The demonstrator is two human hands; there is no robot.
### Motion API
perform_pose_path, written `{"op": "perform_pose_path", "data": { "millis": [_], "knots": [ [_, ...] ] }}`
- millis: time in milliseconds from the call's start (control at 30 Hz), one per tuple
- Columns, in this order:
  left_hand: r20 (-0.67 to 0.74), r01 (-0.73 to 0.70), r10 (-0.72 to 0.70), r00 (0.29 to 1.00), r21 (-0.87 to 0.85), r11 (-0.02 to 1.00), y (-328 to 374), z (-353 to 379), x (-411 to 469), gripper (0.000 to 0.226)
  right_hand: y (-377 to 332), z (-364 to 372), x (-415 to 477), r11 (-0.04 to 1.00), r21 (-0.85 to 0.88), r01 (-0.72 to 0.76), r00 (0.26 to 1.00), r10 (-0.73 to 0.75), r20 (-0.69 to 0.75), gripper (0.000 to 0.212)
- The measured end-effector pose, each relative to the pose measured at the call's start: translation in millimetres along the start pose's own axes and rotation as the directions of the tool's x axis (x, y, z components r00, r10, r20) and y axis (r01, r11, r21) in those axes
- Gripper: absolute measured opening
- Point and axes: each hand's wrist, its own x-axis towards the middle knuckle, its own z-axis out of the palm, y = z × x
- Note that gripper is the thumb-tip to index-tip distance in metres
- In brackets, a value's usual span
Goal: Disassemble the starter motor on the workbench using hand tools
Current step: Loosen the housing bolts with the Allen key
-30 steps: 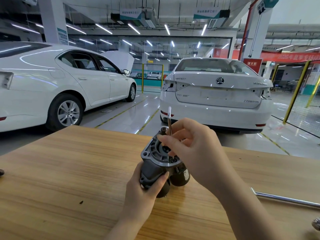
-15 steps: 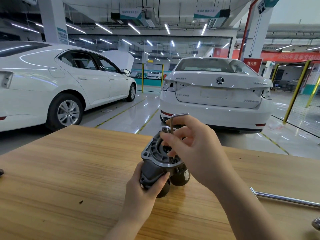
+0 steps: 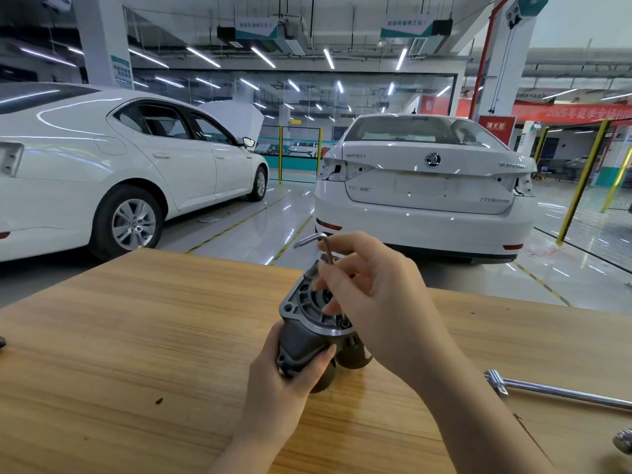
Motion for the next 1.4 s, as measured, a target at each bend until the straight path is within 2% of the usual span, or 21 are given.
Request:
{"op": "perform_pose_path", "data": {
  "millis": [133,233,467,633,833,1033,1100,1167,1300,1400],
  "knots": [
    [-0.012,-0.009,0.009,1.0,0.003,1.0,1.4,-0.2,0.8,0.055,-0.4,-3.1,-0.6,0.998,0.042,-0.051,0.996,0.054,-0.073,0.026],
    [-0.014,-0.002,0.002,1.0,-0.001,1.0,1.9,0.0,1.5,0.055,-1.5,-5.4,-1.0,0.998,0.003,-0.061,0.994,0.061,-0.087,0.029],
    [-0.007,0.008,-0.008,1.0,-0.007,1.0,2.2,0.6,1.2,0.056,-4.0,-4.3,-2.5,0.995,-0.104,0.002,1.0,-0.003,-0.006,0.011],
    [-0.005,0.001,-0.001,1.0,-0.004,1.0,4.3,1.6,0.2,0.056,-0.3,-3.4,-0.6,0.998,-0.04,-0.041,0.997,0.039,-0.063,0.008],
    [-0.002,0.009,-0.009,1.0,-0.004,1.0,5.9,1.6,0.8,0.057,1.0,-4.2,-0.1,0.995,-0.016,-0.103,0.984,0.1,-0.146,0.024],
    [-0.026,0.012,-0.013,1.0,-0.012,1.0,2.1,0.7,2.2,0.054,3.2,-4.9,1.1,0.997,-0.009,-0.073,0.996,0.073,-0.048,0.011],
    [-0.033,0.017,-0.017,0.999,-0.015,1.0,1.2,0.5,2.6,0.053,5.3,-2.5,1.1,0.998,0.005,-0.07,0.997,0.07,-0.035,0.013],
    [-0.03,0.017,-0.018,0.999,-0.012,1.0,1.2,0.7,2.9,0.053,6.3,-0.4,1.7,0.996,0.023,-0.081,0.996,0.082,-0.043,0.006],
    [-0.042,0.016,-0.016,0.999,-0.006,1.0,2.5,1.4,3.4,0.053,5.6,-1.1,1.5,0.993,0.021,-0.118,0.987,0.119,-0.112,0.024],
    [-0.039,0.021,-0.022,0.999,-0.016,1.0,2.5,1.3,3.8,0.053,3.8,-2.3,1.2,0.992,-0.011,-0.123,0.985,0.121,-0.122,0.027]
  ]
}}
